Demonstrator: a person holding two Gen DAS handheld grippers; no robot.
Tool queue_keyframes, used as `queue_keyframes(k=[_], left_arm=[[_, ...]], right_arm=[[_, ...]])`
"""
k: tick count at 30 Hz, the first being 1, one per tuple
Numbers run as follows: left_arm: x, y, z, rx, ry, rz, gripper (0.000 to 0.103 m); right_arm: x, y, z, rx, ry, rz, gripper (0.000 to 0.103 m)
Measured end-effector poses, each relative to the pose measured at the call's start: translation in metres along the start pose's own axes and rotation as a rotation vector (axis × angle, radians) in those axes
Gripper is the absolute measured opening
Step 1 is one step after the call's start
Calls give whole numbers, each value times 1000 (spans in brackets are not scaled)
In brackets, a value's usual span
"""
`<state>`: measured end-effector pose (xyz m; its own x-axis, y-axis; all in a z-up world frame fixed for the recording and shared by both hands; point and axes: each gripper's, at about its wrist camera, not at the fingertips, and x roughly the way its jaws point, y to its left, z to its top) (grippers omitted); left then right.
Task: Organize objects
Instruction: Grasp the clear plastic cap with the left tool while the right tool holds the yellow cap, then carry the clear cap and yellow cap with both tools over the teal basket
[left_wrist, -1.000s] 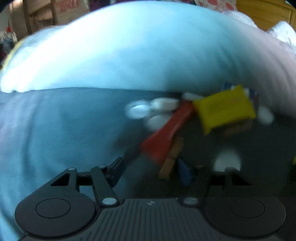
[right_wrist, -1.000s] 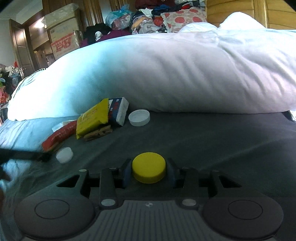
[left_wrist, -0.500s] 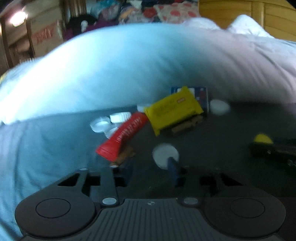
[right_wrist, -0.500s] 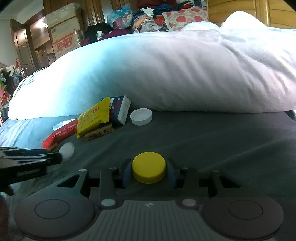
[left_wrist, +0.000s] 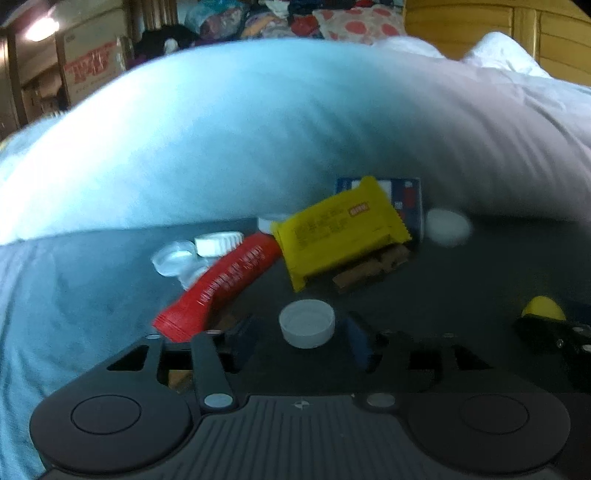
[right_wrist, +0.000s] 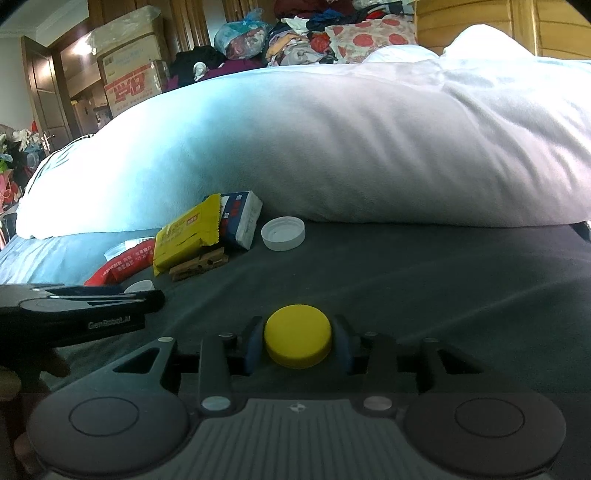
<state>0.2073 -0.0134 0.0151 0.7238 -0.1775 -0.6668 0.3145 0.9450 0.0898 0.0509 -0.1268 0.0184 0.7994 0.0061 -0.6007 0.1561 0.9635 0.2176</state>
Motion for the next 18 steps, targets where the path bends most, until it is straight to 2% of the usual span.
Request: queue_keyframes(k=[1, 5, 8, 11, 14, 18], left_arm=[[-1, 0, -1, -7, -2, -14, 32], [-16, 0, 0, -26, -12, 21, 32], [-49, 13, 4, -70, -35, 69, 32], [-98, 37, 7, -83, -78, 164, 32], [-151, 76, 4, -135, -109, 263, 32], [-222, 140, -6, -250, -139, 428, 32]], right_arm=[[0, 1, 0, -1, -1, -3, 43], [-2, 3, 0, -10, -11, -10, 42], [-10, 8, 1, -31, -42, -8, 42], [-22, 21, 2, -88, -68, 3, 42], [-40, 47, 7, -134, -92, 46, 42], [-69, 102, 24, -174, -130, 153, 42]])
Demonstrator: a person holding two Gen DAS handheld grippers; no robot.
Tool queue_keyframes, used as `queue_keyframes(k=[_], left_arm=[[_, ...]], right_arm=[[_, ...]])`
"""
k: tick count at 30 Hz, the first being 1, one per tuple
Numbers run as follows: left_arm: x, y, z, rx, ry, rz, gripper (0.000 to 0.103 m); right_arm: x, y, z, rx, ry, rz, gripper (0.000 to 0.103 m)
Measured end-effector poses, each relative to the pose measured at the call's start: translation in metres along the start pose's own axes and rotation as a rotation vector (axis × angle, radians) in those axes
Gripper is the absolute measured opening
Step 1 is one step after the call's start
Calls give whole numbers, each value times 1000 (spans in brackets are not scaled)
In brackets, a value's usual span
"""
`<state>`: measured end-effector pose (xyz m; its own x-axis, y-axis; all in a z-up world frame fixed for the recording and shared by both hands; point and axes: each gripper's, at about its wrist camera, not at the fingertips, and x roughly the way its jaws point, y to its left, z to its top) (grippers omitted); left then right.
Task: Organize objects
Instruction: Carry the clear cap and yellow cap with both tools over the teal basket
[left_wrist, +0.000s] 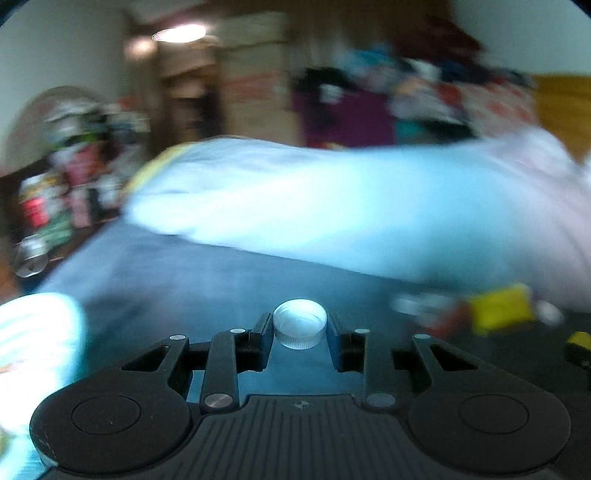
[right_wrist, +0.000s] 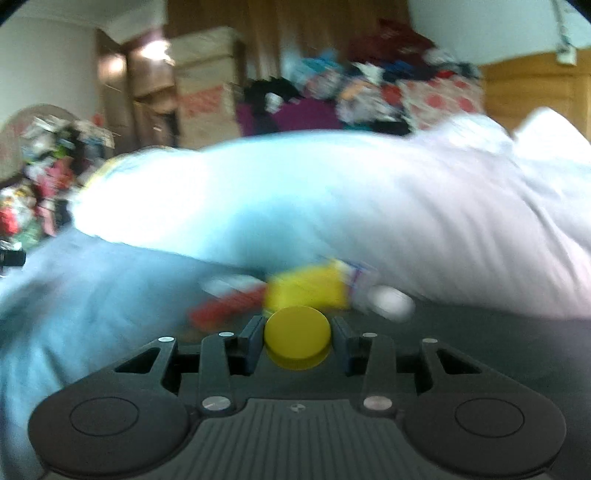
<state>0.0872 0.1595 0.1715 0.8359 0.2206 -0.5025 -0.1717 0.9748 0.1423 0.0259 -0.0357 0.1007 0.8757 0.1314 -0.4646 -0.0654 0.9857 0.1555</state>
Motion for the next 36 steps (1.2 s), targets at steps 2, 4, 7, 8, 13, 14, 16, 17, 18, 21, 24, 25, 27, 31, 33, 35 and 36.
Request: queue_keyframes(k=[2, 4, 7, 8, 13, 14, 16, 17, 18, 21, 24, 25, 27, 31, 33, 35, 36], left_arm=[[-18, 44, 5, -59, -12, 66, 32], [-37, 88, 10, -111, -30, 138, 32], [-64, 153, 12, -185, -45, 239, 32], [-71, 174, 12, -214, -45, 268, 32], [-89, 271, -3, -343, 34, 381, 32], [-89, 285, -7, -362, 57, 394, 32], [-92, 313, -16, -397, 94, 415, 32], [-89, 323, -18, -410, 115, 419, 32], [-89, 334, -21, -421, 133, 424, 32], [-91, 359, -32, -448, 175, 430, 32], [-86, 369, -40, -452, 213, 438, 32], [-86, 370, -43, -452, 222, 437, 32], [-85, 377, -47, -452, 232, 431, 32], [-76, 382, -50, -465, 244, 414, 32], [-74, 385, -53, -472, 247, 408, 32], [-73, 388, -56, -484, 247, 401, 32], [-73, 388, -56, -486, 246, 400, 32]], right_arm=[[-9, 34, 20, -24, -27, 60, 42], [-16, 69, 42, -54, -50, 126, 42], [-30, 131, 74, -116, -79, 243, 42], [-34, 151, 83, -136, -83, 280, 42], [-50, 260, 116, -232, -64, 459, 42], [-51, 280, 121, -242, -50, 490, 42], [-54, 321, 130, -261, -17, 553, 42], [-56, 341, 131, -272, 2, 579, 42], [-57, 361, 133, -284, 17, 602, 42], [-65, 418, 134, -337, 57, 657, 42], [-72, 465, 128, -363, 128, 705, 42], [-72, 477, 124, -371, 155, 717, 42], [-73, 495, 117, -385, 182, 728, 42], [-76, 512, 106, -409, 221, 738, 42], [-74, 513, 104, -414, 228, 738, 42], [-67, 516, 102, -418, 231, 736, 42], [-69, 518, 102, -420, 233, 735, 42]])
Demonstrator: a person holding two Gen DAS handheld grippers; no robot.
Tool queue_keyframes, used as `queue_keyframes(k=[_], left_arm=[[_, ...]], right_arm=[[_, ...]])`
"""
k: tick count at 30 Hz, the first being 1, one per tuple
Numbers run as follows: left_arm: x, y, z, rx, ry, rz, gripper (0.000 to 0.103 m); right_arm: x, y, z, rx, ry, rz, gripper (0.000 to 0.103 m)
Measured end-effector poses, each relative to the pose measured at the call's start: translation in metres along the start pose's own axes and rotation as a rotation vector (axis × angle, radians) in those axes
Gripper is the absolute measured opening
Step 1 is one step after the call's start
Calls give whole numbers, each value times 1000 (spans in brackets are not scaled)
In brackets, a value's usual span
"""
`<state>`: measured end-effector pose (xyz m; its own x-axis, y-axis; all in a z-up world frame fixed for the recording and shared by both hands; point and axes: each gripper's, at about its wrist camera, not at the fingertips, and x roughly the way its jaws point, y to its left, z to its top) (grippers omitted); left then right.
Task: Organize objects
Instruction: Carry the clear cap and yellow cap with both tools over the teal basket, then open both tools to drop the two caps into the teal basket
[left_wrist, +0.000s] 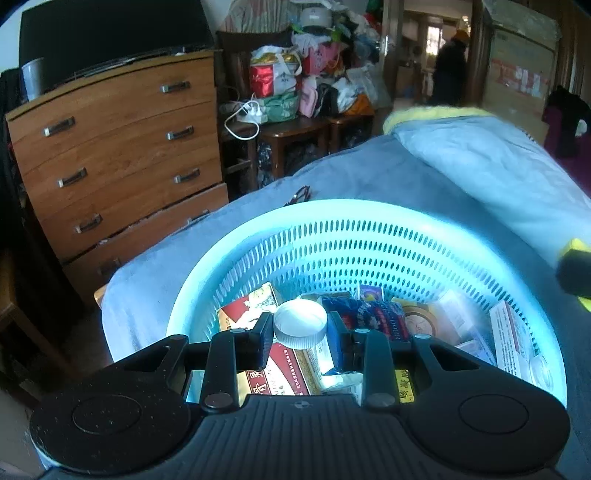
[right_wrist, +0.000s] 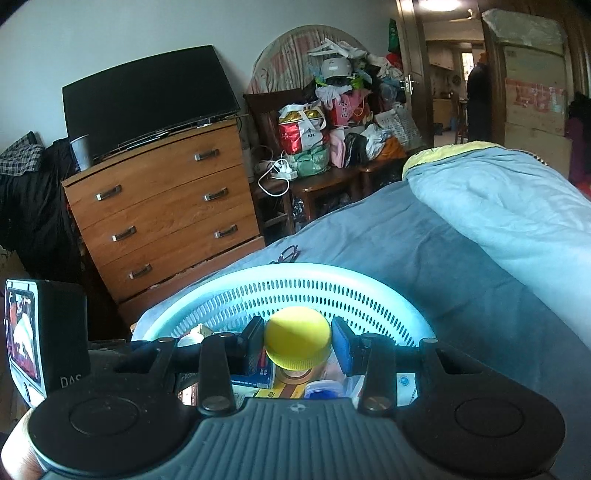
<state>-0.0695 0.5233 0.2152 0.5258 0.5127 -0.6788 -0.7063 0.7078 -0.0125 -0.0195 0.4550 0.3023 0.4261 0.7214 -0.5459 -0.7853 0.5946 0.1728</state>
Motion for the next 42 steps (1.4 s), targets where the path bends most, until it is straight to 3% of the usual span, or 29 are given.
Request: queue_keyframes(k=[42], left_arm=[[2, 2, -2, 9, -9, 9, 32]], right_arm=[[24, -17, -15, 18, 9, 15, 42]])
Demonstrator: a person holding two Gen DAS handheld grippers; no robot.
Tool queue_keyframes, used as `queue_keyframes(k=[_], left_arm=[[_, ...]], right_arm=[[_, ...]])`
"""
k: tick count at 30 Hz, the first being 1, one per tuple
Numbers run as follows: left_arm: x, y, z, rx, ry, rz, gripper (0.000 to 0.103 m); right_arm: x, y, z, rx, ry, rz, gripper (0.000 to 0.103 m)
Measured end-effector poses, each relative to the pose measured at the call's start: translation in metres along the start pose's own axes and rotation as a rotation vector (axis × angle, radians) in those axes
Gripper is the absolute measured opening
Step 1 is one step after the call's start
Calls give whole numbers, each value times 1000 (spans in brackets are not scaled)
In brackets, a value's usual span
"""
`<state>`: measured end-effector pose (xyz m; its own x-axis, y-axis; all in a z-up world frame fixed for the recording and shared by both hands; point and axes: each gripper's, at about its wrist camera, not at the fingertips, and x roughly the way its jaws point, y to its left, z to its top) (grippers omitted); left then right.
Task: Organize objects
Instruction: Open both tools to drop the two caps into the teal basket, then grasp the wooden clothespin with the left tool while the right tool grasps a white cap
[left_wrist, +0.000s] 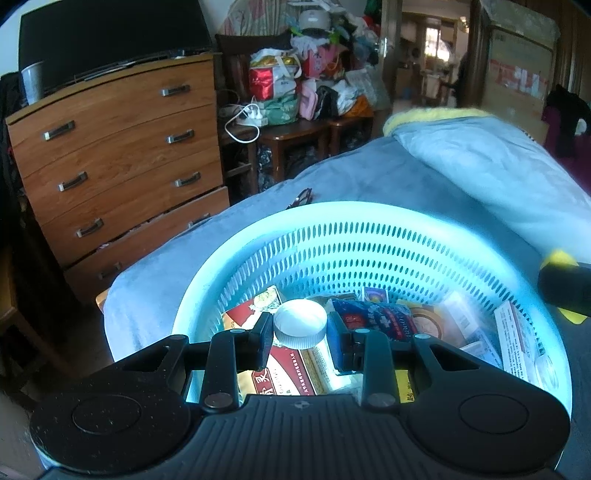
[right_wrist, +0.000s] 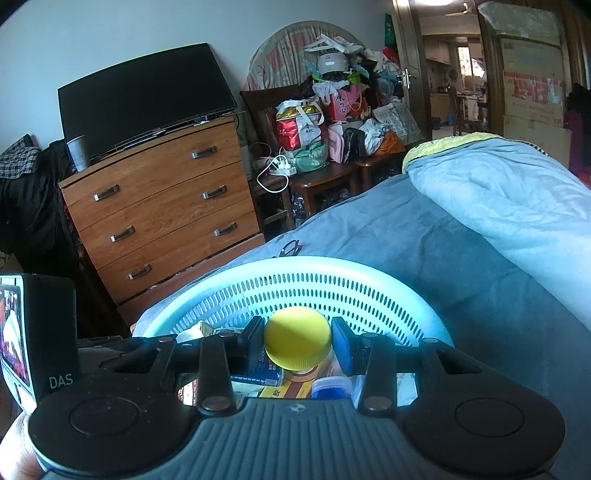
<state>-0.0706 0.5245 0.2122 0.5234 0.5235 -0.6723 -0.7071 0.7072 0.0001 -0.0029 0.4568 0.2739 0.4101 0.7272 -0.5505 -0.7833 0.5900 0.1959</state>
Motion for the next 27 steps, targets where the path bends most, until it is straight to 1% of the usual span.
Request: queue_keyframes(k=[2, 3, 4, 5, 6, 7, 10, 12, 13, 15, 16, 18, 20, 22, 24, 26, 27], left_arm=[[1, 0, -1, -2, 7, 1, 34], [2, 0, 0, 2, 7, 8, 40], [3, -1, -1, 9, 8, 18, 54], [2, -1, -1, 12, 4, 29, 63], [1, -1, -2, 11, -7, 39, 76], [-1, -1, -2, 7, -18, 46, 81], [-8, -4, 0, 0, -36, 46, 83], [-18, -9, 3, 6, -59, 35, 85], [-23, -13, 4, 9, -75, 28, 86], [-35, -26, 7, 25, -108, 10, 87], [-43, -36, 7, 40, -130, -6, 87], [-61, -60, 6, 66, -175, -60, 87], [-80, -92, 2, 104, -216, -138, 88], [-97, -132, -9, 171, -250, -235, 98], [-108, -181, -28, 275, -269, -339, 101], [-107, -230, -53, 390, -261, -435, 101], [-104, -258, -68, 462, -254, -489, 99]], right_arm=[[1, 0, -1, -4, 1, 1, 44], [1, -1, -2, -6, -6, -4, 51], [0, -1, -3, -6, -13, -9, 62], [-1, -3, -3, -3, -22, -14, 66], [-3, -5, -4, 1, -30, -17, 67], [-6, -7, -5, 8, -33, -16, 67], [-25, -19, -11, 28, -76, -27, 68], [-49, -33, -24, 47, -128, -50, 74], [-64, -42, -35, 62, -153, -69, 75], [-92, -64, -63, 87, -190, -120, 76], [-107, -77, -81, 99, -200, -166, 76], [-132, -104, -116, 132, -197, -250, 76], [-156, -136, -155, 175, -165, -329, 76], [-178, -169, -192, 226, -127, -403, 76], [-199, -205, -230, 297, -86, -480, 76], [-218, -236, -261, 355, -71, -540, 76], [-228, -250, -275, 383, -68, -569, 76]])
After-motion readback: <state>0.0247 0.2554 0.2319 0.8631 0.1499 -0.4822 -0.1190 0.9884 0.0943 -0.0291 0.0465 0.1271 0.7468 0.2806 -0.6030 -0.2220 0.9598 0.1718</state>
